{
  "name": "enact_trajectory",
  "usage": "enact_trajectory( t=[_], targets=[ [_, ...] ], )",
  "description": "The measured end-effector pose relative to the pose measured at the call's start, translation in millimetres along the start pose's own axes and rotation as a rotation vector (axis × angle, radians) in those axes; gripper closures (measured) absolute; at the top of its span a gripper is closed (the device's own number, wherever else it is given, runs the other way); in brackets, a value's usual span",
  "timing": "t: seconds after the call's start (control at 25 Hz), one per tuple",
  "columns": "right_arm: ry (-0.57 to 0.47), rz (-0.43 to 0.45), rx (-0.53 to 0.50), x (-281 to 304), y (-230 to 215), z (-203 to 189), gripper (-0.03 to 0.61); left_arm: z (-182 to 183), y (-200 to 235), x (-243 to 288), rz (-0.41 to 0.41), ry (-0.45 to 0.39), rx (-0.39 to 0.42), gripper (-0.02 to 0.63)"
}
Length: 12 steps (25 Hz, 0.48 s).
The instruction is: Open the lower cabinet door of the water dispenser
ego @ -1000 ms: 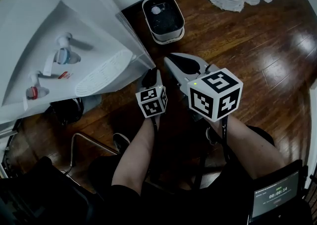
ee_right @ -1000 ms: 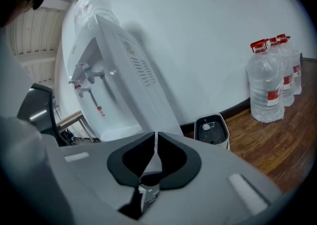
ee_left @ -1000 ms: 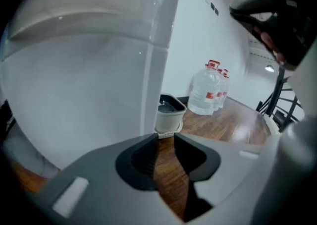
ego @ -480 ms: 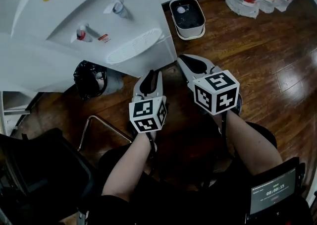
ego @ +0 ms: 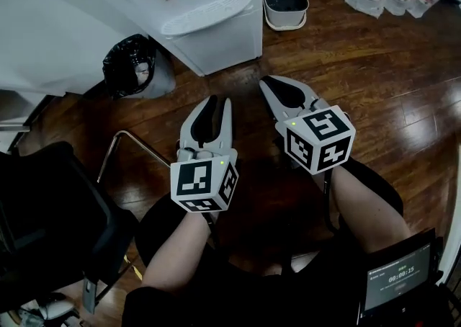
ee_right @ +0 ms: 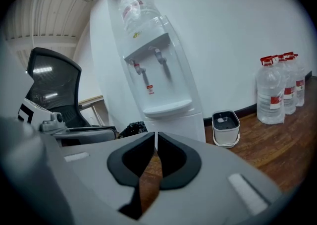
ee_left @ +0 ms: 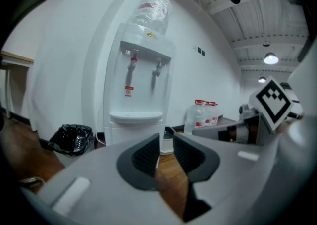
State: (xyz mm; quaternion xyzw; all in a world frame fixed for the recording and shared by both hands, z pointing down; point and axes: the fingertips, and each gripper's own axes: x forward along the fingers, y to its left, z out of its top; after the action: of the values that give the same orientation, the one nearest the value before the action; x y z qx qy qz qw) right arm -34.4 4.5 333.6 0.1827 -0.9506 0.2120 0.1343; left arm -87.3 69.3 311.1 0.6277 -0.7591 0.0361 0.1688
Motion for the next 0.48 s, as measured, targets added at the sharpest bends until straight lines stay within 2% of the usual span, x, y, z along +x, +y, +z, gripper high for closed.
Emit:
enact_trajectory(
  t=[0.24,0.48],
  targets=[
    [-0.031,-0.006,-0.064,-24,20,-12,0.555,-4,-13,-28,-0.024,-0.037,-0.03,0.511],
    [-0.11,-0.037,-0.173,-40,25,1,0.557,5,-28,-30,-0.037,-0.059,-0.04,0.517]
  ],
)
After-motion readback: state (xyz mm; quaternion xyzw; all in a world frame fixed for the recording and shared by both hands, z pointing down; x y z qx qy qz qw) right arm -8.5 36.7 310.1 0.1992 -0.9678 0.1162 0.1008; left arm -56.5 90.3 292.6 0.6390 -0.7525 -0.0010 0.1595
